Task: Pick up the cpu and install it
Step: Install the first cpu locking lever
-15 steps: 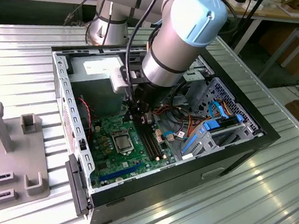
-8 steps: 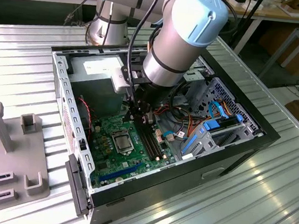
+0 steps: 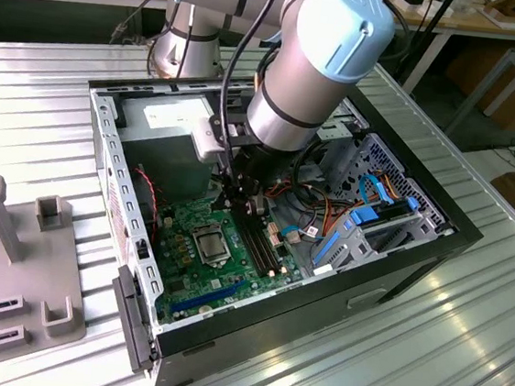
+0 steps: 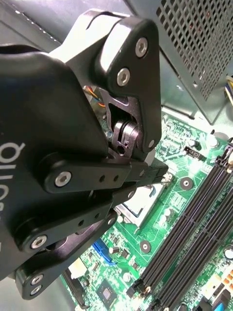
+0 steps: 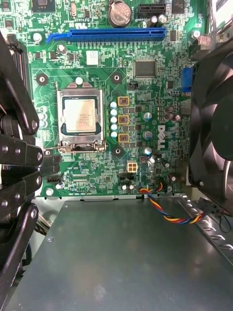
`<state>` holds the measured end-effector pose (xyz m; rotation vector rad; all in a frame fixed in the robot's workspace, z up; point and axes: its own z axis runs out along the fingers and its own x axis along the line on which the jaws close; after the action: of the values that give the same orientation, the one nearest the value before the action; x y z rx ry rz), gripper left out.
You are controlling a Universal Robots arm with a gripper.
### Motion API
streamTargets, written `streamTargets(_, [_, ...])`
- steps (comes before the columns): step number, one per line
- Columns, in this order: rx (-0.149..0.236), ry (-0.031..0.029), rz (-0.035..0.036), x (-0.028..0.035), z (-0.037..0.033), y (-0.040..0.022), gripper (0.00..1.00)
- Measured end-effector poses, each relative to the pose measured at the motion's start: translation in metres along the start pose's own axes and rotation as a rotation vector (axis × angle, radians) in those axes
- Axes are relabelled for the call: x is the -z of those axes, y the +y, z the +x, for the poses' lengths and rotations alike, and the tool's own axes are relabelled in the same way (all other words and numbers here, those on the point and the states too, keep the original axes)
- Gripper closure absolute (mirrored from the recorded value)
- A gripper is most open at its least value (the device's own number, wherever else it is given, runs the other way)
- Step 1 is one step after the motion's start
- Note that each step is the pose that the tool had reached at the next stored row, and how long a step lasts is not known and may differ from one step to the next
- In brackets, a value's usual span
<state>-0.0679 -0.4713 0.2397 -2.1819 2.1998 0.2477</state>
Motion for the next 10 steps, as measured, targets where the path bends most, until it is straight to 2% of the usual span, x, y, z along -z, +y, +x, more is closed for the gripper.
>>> streamTargets(10, [0.000, 0.0005, 0.0000, 0.0007, 0.0061, 0.0000, 0.89])
